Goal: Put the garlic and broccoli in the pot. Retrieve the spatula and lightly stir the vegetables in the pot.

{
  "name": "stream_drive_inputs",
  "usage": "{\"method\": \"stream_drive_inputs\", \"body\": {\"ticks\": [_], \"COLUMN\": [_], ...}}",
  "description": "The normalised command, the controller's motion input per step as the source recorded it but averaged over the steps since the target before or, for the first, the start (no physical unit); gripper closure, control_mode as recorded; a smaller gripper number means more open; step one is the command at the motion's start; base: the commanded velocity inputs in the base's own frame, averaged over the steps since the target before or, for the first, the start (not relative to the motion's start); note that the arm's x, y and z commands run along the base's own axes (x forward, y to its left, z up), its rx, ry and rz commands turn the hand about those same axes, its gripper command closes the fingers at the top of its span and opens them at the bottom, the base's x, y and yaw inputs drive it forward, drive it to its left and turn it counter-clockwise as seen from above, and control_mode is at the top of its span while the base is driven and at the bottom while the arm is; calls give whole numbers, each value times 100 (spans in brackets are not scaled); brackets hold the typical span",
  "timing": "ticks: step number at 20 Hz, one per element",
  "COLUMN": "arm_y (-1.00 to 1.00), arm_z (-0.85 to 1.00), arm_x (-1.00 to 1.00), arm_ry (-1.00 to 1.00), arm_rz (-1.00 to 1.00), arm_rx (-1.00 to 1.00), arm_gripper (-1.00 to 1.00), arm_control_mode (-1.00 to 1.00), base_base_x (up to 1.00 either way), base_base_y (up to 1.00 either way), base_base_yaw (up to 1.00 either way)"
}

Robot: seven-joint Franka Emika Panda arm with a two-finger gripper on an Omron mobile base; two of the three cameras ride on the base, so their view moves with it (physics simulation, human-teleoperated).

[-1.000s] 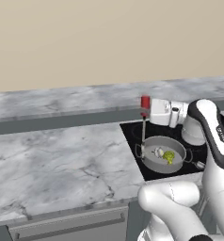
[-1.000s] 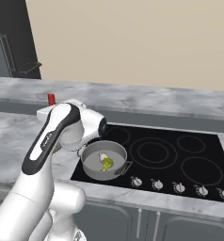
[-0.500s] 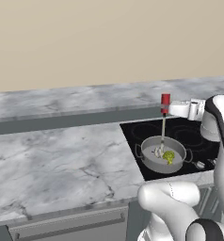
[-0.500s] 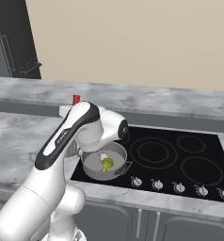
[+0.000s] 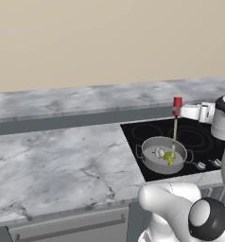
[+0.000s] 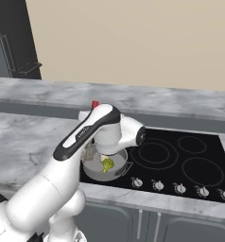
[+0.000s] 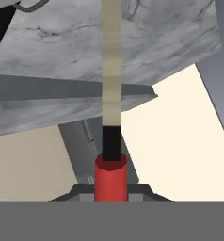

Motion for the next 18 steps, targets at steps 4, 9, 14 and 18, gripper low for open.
{"method": "stream_drive_inputs", "body": {"ticks": [4, 9, 14, 18], "arm_y": [-29, -27, -16, -8], "arm_z": [-41, -31, -33, -23], "arm_x": [23, 25, 26, 31], "arm_ry": [-8, 0, 0, -4], "arm_rz": [-12, -13, -11, -6], "arm_rx": [-6, 0, 0, 0], "arm_gripper": [100, 100, 100, 100], "arm_control_mode": [-100, -100, -100, -100], "base_base_x": [0, 0, 0, 0], "base_base_y": [0, 0, 0, 0], "base_base_yaw": [0, 0, 0, 0]}}
